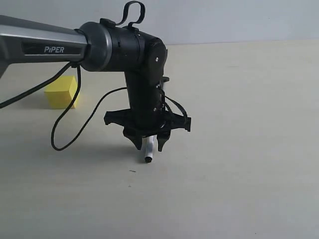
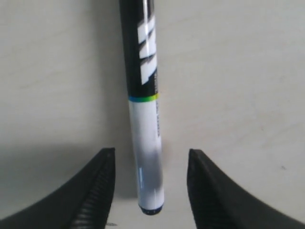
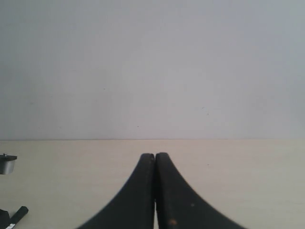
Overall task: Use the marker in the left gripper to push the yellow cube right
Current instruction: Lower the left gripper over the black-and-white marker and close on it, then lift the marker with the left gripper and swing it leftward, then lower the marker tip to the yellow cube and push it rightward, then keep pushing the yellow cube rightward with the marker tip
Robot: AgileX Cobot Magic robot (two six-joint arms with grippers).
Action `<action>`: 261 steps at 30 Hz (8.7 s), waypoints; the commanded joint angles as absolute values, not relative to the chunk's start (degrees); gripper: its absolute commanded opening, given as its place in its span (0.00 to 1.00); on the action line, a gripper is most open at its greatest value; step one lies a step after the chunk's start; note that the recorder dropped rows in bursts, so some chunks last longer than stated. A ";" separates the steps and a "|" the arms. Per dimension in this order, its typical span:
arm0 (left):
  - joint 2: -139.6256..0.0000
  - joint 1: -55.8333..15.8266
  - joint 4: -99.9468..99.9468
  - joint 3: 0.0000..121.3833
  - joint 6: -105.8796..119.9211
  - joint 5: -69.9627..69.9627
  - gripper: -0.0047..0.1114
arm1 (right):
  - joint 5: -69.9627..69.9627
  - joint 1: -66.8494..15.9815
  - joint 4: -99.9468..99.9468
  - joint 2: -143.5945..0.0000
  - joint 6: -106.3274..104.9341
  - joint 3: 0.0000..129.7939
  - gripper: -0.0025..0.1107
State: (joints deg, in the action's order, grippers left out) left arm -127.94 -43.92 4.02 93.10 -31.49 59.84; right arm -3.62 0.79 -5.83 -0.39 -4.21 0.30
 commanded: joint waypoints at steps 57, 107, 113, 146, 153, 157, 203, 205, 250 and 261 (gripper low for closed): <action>-111.81 -34.93 3.92 108.92 35.79 69.96 0.04 | -3.42 1.09 -5.78 0.00 -4.40 0.00 0.02; -130.07 8.53 -1.09 108.30 92.84 65.77 0.04 | -3.32 1.09 -5.78 0.00 -4.40 0.00 0.02; -132.63 8.62 -1.12 108.30 94.09 64.47 0.04 | -3.32 1.09 -5.78 0.00 -4.40 0.00 0.02; -133.72 4.11 0.00 108.30 91.27 65.51 0.04 | -3.32 1.09 -5.78 0.00 -4.40 0.00 0.02; -133.72 0.50 2.14 108.30 91.27 65.63 0.04 | -3.32 1.09 -5.78 0.00 -4.40 0.00 0.02; -133.72 -3.28 3.66 108.30 91.27 65.33 0.04 | -3.32 1.09 -5.78 0.00 -4.40 0.00 0.02; -133.72 -8.07 6.27 108.64 85.61 66.01 0.04 | -3.25 1.09 -5.78 0.00 -4.40 0.00 0.02; -133.72 -9.81 6.68 108.64 85.17 64.54 0.04 | -3.25 1.09 -5.78 0.00 -4.40 0.00 0.02; -138.74 -17.14 8.24 117.41 87.22 69.33 0.04 | -3.25 1.09 -5.78 0.00 -4.40 0.00 0.02; -138.74 -17.42 7.22 117.41 79.05 69.70 0.04 | -3.25 1.09 -5.78 0.00 -4.40 0.00 0.02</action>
State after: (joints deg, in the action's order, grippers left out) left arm -139.14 -15.86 6.92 117.08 80.70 69.49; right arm -3.62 0.79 -5.83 -0.39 -4.21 0.30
